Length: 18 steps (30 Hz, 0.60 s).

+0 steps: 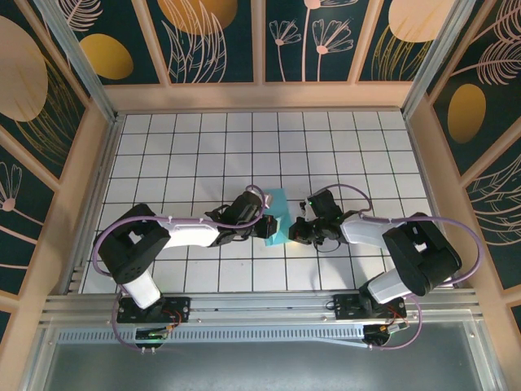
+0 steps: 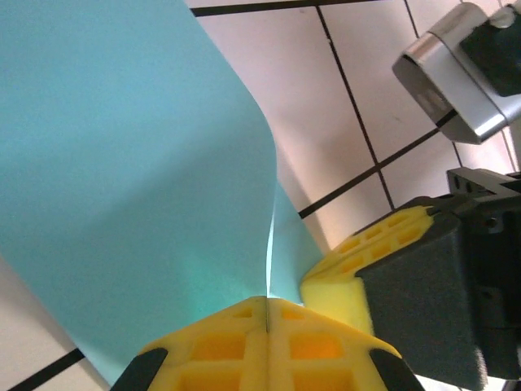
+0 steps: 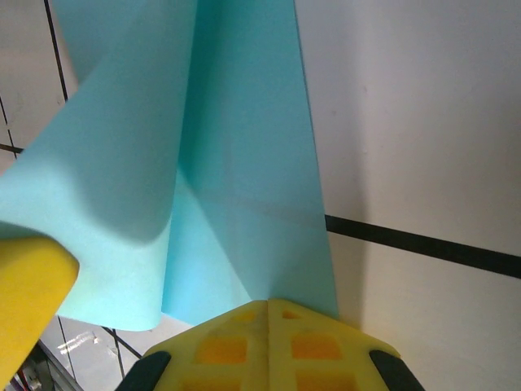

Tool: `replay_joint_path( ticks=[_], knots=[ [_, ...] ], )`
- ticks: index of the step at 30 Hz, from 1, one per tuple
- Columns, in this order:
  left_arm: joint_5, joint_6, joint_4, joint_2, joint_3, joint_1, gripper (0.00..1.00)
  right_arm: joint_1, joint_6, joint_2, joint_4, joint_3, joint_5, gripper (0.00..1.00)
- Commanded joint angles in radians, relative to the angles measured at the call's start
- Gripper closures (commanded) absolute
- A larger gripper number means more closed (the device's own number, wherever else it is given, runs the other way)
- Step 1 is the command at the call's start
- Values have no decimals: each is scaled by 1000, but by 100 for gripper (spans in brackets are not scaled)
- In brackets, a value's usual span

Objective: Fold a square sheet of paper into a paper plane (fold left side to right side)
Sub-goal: Fold the triangle a second time at the center of the table.

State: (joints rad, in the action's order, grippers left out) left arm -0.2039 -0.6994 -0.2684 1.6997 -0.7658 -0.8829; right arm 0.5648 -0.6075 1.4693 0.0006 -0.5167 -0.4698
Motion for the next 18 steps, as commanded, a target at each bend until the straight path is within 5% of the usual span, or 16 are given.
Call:
replay_joint_path(
  ticks=[1,18],
  knots=[
    [34,66,58,34,-35,11,100,7,25,19,-52,-9,37,100],
    [124,128,136,63,-82,22,100,7,29,15,-59,-5,35,100]
  ],
)
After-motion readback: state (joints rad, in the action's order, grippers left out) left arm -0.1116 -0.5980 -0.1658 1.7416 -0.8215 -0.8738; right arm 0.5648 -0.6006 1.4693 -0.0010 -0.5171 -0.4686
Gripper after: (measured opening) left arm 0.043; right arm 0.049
